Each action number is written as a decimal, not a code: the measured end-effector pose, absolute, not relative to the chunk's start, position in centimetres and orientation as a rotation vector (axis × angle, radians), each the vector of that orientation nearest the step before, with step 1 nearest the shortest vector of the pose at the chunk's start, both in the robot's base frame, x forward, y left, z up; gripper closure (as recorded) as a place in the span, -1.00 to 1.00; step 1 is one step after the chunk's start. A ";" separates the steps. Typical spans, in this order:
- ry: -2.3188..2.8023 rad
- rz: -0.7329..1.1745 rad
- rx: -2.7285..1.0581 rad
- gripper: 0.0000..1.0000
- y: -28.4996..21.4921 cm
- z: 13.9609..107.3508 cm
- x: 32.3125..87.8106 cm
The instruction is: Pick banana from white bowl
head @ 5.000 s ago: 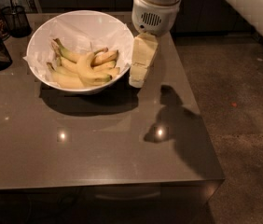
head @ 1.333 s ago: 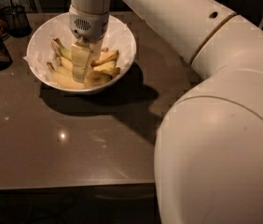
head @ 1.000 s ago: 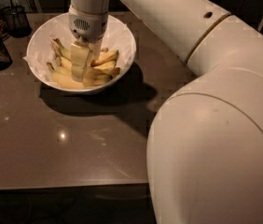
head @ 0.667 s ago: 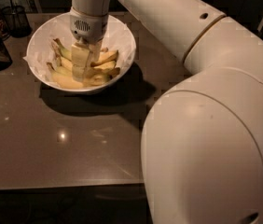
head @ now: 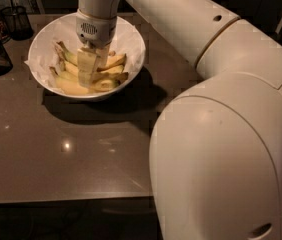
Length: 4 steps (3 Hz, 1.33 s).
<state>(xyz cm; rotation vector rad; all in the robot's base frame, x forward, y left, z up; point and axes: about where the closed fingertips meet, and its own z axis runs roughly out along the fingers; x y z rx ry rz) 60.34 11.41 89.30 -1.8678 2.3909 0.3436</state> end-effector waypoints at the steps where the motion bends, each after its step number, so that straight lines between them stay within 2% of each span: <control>1: 2.391 0.344 -1.868 0.48 11.4 89.3 60.3; 2: 2.391 0.344 -1.868 0.94 11.4 89.3 60.3; 4: 2.391 0.344 -1.867 1.00 11.4 89.3 60.3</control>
Offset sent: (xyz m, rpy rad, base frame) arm -0.0192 -0.0511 -0.0157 -0.0932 0.1300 -0.0460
